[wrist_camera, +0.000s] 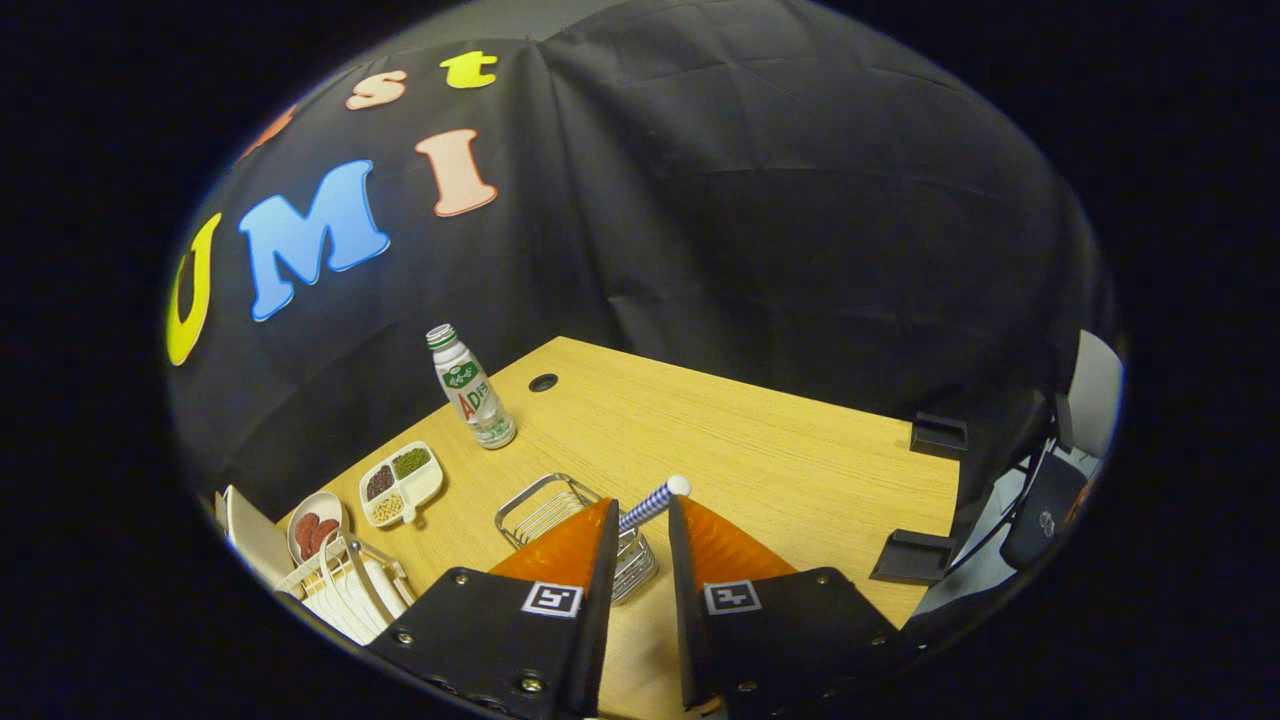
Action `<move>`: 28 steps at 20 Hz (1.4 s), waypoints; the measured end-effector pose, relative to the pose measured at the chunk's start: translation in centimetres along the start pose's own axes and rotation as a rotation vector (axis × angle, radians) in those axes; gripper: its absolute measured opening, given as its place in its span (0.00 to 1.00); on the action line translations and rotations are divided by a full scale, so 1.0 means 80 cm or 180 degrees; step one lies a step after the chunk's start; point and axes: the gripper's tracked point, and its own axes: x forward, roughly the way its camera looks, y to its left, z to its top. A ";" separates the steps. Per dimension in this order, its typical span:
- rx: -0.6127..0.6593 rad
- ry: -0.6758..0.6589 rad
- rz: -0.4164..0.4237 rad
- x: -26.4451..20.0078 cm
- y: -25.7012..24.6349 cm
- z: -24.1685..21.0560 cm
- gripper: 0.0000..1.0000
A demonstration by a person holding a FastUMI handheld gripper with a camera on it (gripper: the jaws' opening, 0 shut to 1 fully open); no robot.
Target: Take the plate from the dish rack, then take the spoon from the basket and place it into the plate.
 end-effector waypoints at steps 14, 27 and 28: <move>0.0290 0.0004 0.0149 0.038 0.026 0.017 0.19; -0.0252 -0.0295 0.0394 0.007 0.069 0.065 0.02; -0.0345 -0.0355 0.0401 -0.001 0.071 0.074 0.02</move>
